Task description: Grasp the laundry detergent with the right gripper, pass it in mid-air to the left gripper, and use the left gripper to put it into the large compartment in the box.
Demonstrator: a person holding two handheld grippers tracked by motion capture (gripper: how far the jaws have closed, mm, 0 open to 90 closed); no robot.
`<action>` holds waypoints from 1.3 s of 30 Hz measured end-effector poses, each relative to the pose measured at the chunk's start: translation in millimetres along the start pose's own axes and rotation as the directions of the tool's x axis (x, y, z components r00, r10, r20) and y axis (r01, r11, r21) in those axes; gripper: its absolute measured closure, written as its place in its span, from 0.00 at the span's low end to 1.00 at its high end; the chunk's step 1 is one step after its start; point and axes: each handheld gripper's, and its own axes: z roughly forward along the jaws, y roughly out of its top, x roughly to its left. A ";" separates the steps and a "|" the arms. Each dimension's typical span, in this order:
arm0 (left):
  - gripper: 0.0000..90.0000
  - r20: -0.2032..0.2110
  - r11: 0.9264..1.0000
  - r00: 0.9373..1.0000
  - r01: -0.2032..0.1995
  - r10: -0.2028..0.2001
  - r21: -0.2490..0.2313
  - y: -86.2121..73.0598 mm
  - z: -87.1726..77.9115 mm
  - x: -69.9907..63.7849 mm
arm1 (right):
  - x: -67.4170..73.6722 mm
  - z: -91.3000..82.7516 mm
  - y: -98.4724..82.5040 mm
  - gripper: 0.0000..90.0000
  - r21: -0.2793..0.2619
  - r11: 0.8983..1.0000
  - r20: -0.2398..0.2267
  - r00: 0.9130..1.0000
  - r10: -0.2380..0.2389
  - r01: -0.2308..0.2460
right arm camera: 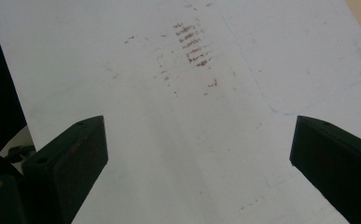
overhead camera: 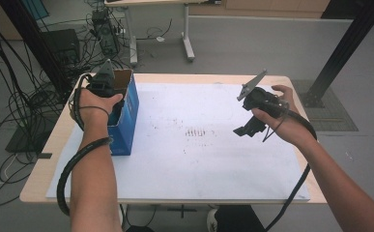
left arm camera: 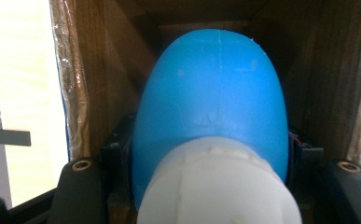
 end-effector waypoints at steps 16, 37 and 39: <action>0.40 0.006 1.000 1.000 0.001 -0.001 -0.004 -0.9 -1.0 -0.4 | 1.2 -2.1 -0.2 0.05 0.000 1.000 0.004 1.000 -0.002 0.002; 0.36 0.016 1.000 1.000 -0.003 0.004 -0.011 -2.7 -6.2 0.8 | 3.3 -3.0 1.3 0.05 -0.006 1.000 0.006 1.000 -0.007 0.007; 0.35 0.013 1.000 1.000 -0.008 0.008 -0.011 -3.3 -7.5 0.7 | 3.2 -3.2 1.3 0.05 -0.006 1.000 0.005 1.000 -0.006 0.006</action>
